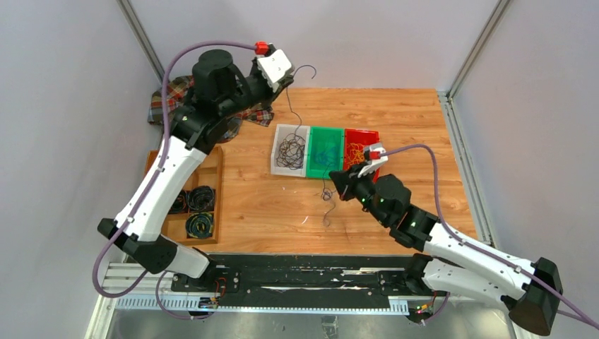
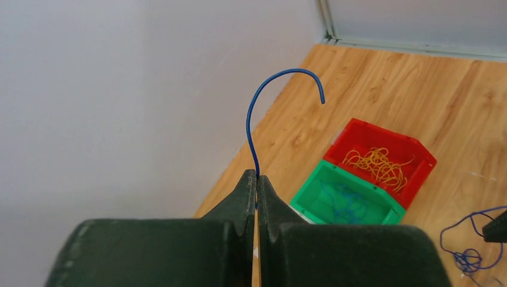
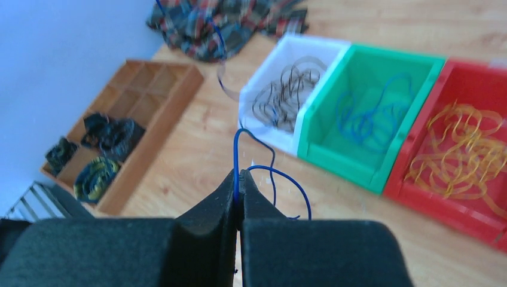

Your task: Untangle the cables

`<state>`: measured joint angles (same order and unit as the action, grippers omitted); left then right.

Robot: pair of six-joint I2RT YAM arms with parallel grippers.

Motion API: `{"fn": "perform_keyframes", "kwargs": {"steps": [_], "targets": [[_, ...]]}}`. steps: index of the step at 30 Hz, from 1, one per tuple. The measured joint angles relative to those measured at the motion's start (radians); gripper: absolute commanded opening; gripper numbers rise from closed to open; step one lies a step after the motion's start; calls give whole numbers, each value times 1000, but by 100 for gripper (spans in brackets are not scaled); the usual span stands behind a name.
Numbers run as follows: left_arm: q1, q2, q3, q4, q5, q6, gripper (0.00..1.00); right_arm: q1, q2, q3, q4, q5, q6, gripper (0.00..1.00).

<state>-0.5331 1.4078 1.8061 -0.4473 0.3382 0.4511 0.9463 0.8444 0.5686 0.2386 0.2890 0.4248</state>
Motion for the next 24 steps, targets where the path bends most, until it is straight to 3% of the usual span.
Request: {"fn": "perform_keyframes", "kwargs": {"steps": [7, 14, 24], "targets": [[-35, 123, 87, 21, 34, -85, 0, -131, -2, 216, -86, -44, -80, 1], [-74, 259, 256, 45, 49, -122, 0, -264, 0, 273, -115, -79, -112, 1], [-79, 377, 240, 57, 38, -122, 1, -333, 5, 333, -154, -106, -148, 1]]}}
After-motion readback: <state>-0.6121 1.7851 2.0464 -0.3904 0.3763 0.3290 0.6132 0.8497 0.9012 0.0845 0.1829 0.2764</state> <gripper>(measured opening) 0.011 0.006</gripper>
